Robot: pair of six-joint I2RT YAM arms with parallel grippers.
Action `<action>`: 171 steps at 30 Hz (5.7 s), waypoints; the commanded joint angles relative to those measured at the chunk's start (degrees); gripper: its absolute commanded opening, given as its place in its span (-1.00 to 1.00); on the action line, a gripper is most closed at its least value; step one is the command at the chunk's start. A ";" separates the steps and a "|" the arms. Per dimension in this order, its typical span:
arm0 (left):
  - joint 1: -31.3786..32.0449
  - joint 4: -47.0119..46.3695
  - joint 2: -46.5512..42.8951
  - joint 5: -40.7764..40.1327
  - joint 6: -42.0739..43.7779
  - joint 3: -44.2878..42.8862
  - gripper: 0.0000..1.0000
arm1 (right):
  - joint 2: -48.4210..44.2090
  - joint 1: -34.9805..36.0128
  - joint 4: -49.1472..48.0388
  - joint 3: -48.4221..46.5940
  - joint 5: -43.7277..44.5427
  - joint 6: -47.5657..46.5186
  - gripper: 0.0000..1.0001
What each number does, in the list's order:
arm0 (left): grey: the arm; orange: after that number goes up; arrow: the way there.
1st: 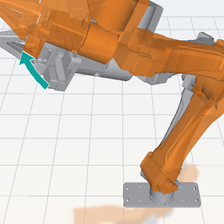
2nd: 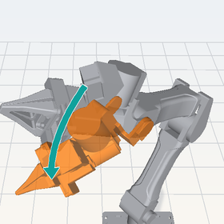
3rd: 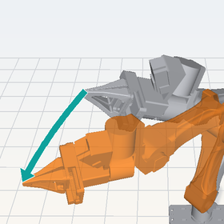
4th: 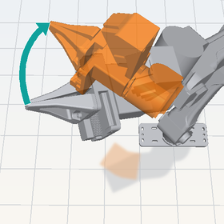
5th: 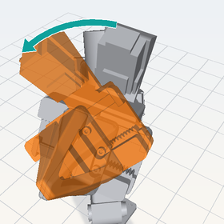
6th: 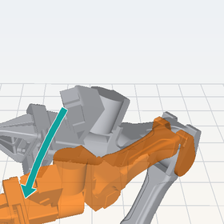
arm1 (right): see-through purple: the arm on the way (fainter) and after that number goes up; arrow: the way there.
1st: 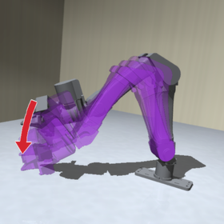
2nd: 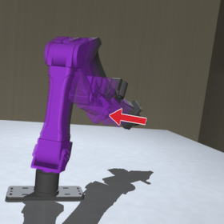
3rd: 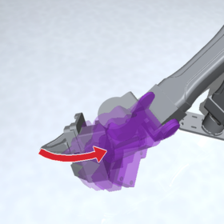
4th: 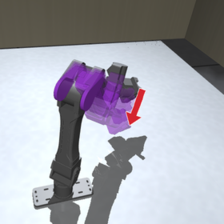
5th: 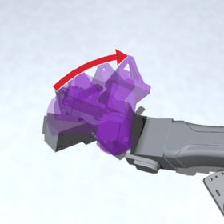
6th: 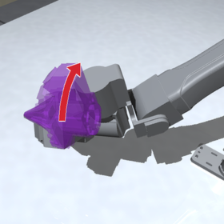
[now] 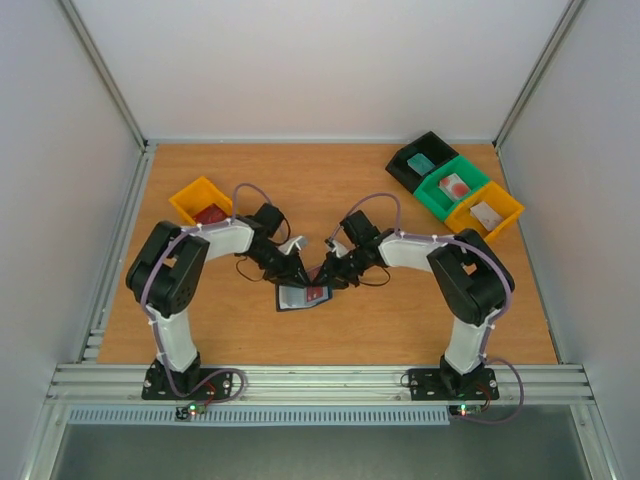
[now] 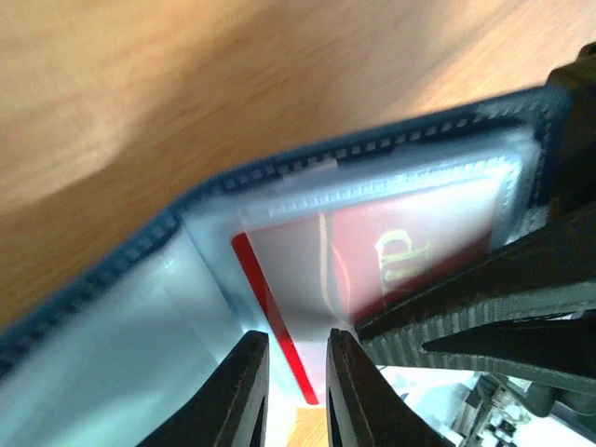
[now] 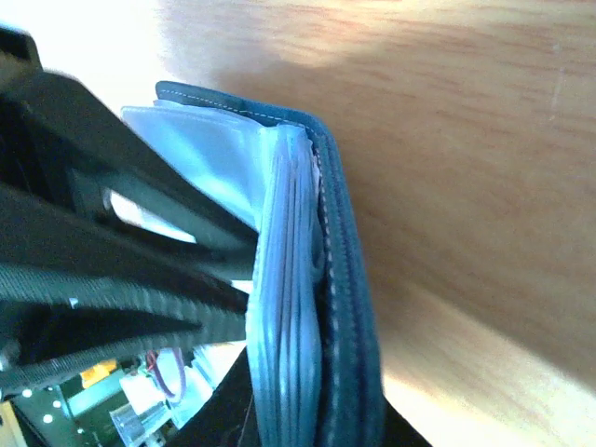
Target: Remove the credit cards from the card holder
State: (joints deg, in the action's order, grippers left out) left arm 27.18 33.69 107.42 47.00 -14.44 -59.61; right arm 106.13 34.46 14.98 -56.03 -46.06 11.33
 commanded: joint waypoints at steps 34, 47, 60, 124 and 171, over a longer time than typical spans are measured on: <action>6.11 -27.31 -43.26 -5.18 -8.47 0.84 -0.21 | -34.65 2.87 21.61 -19.67 17.73 -26.86 -0.98; 6.20 -28.40 -47.83 -5.10 -5.28 6.82 -0.32 | -38.73 2.88 14.01 -17.75 2.17 -30.88 -0.97; 10.84 -42.65 -48.44 3.43 -3.25 7.35 -0.56 | -38.35 2.87 11.95 -16.01 -6.52 -34.24 -0.94; 3.67 -15.06 -57.85 5.10 13.03 6.79 -0.99 | -40.97 -3.72 31.26 -17.88 -13.12 -43.85 -0.98; -12.92 -5.11 -57.65 1.83 14.19 8.48 -1.00 | -28.25 -10.31 18.43 -1.81 -12.75 -31.02 -0.97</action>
State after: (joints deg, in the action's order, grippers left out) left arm 15.38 28.75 50.72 49.12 -1.93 -51.92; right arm 72.36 23.73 41.76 -61.82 -58.26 -25.39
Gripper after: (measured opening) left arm 0.009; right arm 0.093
